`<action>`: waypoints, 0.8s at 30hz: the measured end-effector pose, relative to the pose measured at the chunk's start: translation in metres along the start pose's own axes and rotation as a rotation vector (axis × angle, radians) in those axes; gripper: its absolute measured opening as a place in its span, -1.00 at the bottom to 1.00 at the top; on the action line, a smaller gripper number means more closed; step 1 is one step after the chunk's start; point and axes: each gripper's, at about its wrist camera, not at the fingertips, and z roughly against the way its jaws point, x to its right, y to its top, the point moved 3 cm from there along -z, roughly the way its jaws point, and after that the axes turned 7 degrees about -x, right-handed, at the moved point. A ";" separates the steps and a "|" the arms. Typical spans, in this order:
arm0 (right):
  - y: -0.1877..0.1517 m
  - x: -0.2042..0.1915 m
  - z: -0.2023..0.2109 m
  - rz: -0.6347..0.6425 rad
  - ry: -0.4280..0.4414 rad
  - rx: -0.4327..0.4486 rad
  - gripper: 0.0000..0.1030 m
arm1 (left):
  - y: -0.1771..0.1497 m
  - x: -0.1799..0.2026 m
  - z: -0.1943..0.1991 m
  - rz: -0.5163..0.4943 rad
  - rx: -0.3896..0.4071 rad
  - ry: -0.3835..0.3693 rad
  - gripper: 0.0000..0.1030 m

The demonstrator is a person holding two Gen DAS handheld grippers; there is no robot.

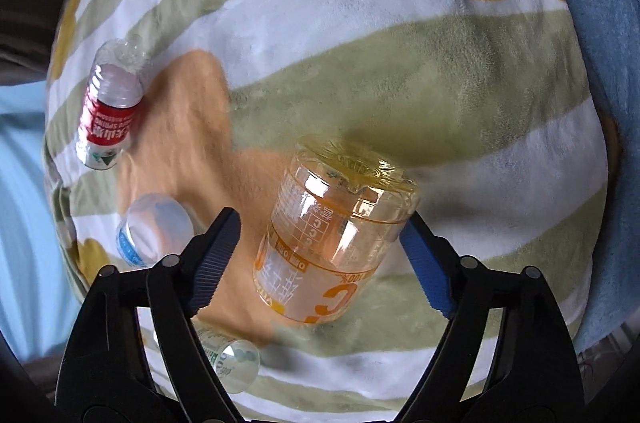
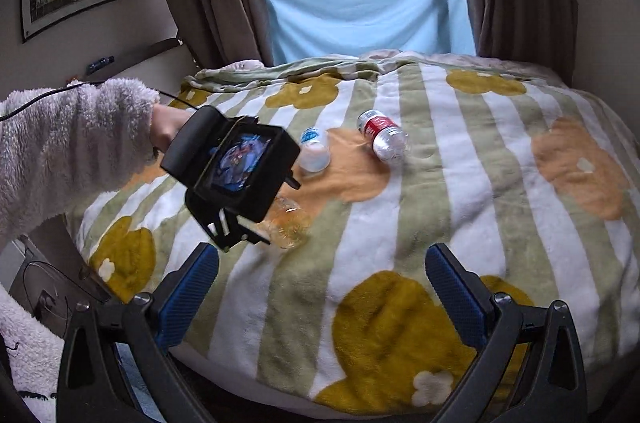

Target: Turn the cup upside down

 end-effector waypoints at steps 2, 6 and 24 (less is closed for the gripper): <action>-0.002 -0.002 -0.004 -0.002 0.016 -0.005 1.00 | 0.001 -0.002 -0.004 0.013 -0.011 -0.024 0.28; -0.005 -0.005 -0.008 -0.002 0.033 -0.012 1.00 | 0.000 -0.007 0.000 0.065 0.003 -0.066 0.27; -0.006 -0.017 -0.012 -0.036 0.197 0.032 1.00 | -0.064 -0.060 -0.023 1.102 -0.095 -0.602 0.27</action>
